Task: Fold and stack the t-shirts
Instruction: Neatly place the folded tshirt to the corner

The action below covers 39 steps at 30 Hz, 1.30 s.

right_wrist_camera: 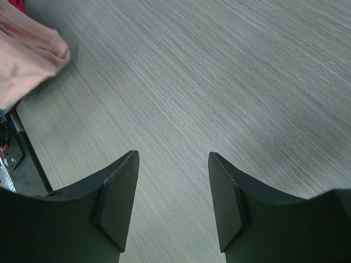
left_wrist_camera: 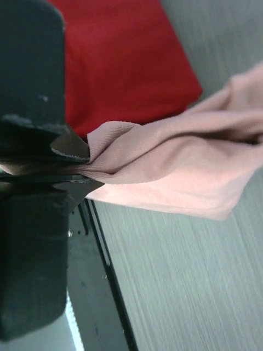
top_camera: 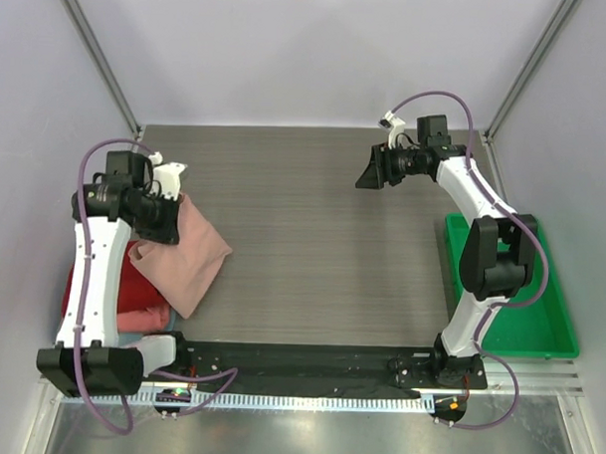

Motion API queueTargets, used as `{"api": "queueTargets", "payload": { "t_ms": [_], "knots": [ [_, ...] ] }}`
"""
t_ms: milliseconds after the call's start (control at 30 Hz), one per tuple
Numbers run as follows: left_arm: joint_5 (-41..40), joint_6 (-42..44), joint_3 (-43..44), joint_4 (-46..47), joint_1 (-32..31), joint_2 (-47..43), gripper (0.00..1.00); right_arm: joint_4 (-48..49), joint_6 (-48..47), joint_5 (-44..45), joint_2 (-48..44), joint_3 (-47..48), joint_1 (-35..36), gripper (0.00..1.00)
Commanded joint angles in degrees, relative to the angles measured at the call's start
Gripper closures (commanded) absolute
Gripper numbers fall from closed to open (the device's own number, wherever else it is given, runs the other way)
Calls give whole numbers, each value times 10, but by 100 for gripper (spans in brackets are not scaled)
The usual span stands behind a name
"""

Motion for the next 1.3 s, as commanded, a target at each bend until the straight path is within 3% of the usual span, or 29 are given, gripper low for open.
{"api": "queueTargets", "payload": {
  "t_ms": [0,300,700,1267],
  "knots": [
    [-34,42,47,-167,7,-42,100,3,-18,-25,14,22,-1,41],
    [-58,45,155,-204,83,-60,100,3,-22,-54,57,49,-1,43],
    [-161,116,99,-171,95,-20,100,3,-41,-61,59,29,-1,44],
    [-216,263,104,-90,196,74,100,17,-44,-72,43,-6,-1,48]
  ]
}}
